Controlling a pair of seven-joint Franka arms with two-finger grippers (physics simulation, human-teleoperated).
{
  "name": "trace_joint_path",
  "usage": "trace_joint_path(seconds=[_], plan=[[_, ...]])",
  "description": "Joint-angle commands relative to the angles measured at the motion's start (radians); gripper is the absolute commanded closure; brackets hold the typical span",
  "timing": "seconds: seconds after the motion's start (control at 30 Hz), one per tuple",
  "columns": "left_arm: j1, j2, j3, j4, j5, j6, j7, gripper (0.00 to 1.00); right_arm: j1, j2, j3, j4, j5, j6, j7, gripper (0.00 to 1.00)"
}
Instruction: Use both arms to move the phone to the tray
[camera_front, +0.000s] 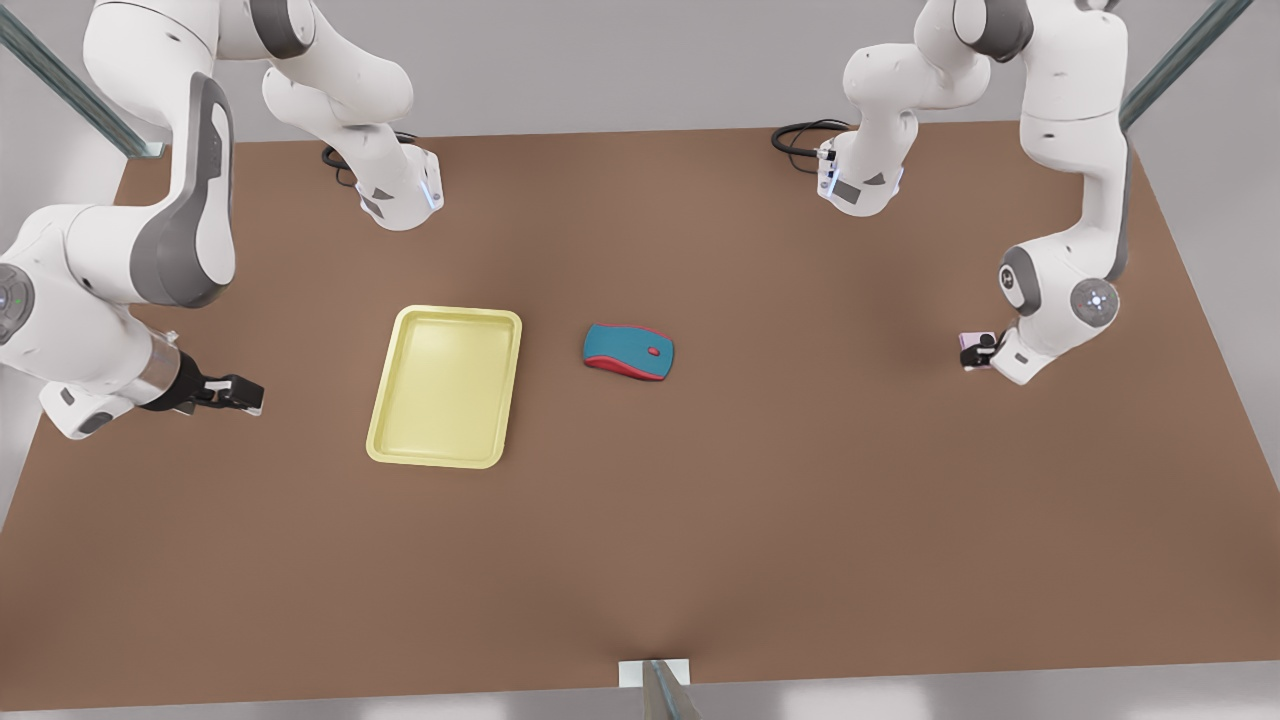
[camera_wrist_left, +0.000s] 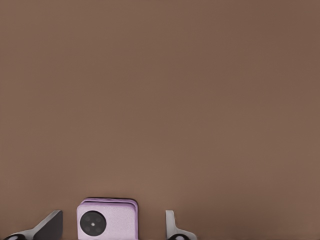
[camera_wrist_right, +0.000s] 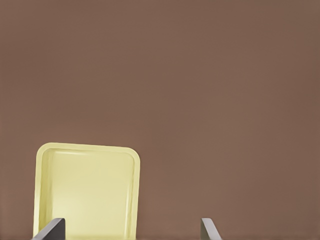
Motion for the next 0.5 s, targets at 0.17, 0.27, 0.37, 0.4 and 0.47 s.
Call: trace_joint_path(seconds=[0.17,0.27,0.37,0.4,0.47], plan=[[0.007,0.001,0.034,-0.066,-0.051,0.119,0.210,0.00,-0.021,-0.013,-0.004,0.005,0.023,0.012,-0.010,0.00],[0.035,0.011,0.034,-0.067,-0.086,0.119,0.212,0.00,-0.014,-0.014,-0.004,0.007,0.022,-0.017,-0.008,0.00],[0.041,0.034,0.034,-0.066,-0.088,0.136,0.213,0.00,-0.018,-0.019,-0.004,0.008,0.023,-0.034,-0.001,0.00],[0.041,0.037,0.032,-0.066,-0.088,0.136,0.213,0.00,-0.021,-0.020,-0.004,0.008,0.023,-0.034,-0.002,0.00],[0.041,0.048,0.030,-0.066,-0.089,0.136,0.213,0.00,-0.017,-0.022,-0.004,0.007,0.023,-0.037,-0.002,0.00]])
